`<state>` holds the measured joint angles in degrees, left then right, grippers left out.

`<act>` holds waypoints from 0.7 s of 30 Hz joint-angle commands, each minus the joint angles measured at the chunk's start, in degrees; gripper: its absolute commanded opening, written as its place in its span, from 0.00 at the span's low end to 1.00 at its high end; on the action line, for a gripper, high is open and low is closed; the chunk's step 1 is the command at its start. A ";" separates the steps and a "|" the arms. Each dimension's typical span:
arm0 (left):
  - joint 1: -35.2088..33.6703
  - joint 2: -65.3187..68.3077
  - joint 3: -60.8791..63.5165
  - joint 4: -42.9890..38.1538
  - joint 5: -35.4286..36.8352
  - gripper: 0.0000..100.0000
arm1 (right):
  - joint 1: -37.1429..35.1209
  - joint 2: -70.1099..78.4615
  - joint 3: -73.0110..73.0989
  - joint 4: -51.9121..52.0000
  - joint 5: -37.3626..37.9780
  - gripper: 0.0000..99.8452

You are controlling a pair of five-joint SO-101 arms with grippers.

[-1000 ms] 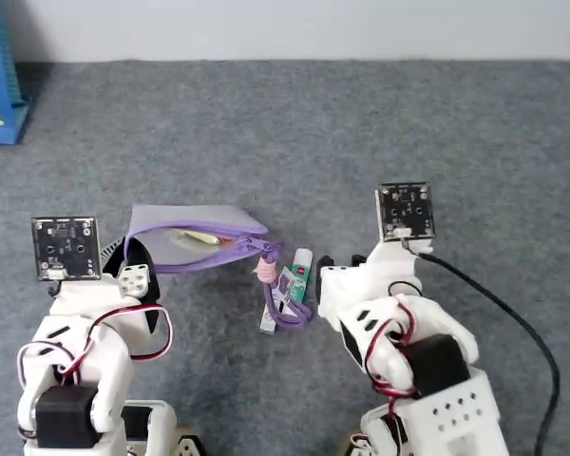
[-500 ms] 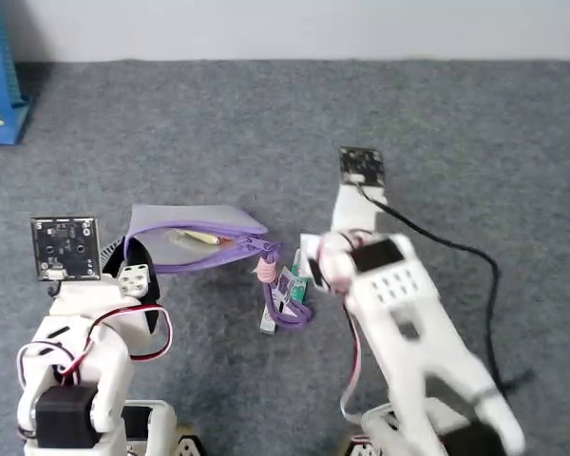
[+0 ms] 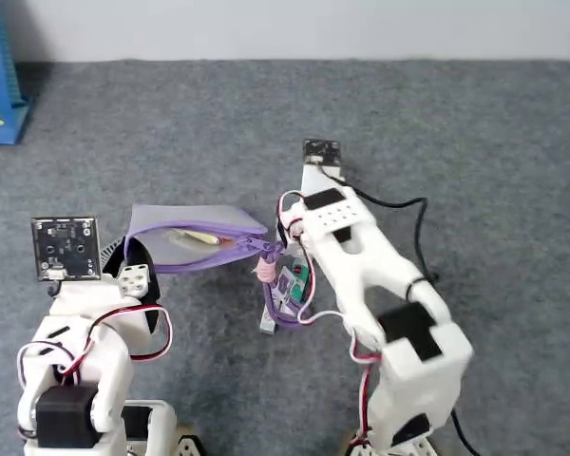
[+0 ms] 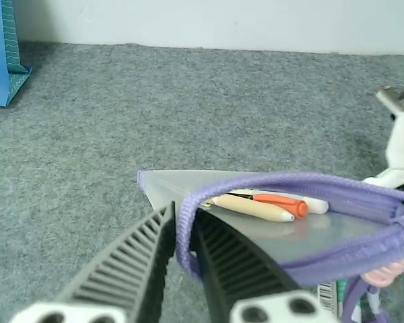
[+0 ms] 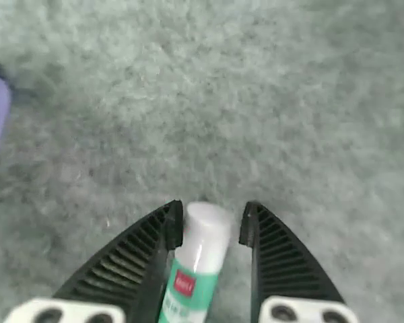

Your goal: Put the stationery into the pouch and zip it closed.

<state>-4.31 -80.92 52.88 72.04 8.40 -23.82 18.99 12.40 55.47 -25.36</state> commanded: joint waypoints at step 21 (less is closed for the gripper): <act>-0.62 -0.26 -0.48 -0.18 0.35 0.01 | 7.87 -28.35 7.30 14.73 9.76 0.01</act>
<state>-4.31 -80.92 52.88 72.04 8.40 -17.58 1.32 18.29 69.71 -17.63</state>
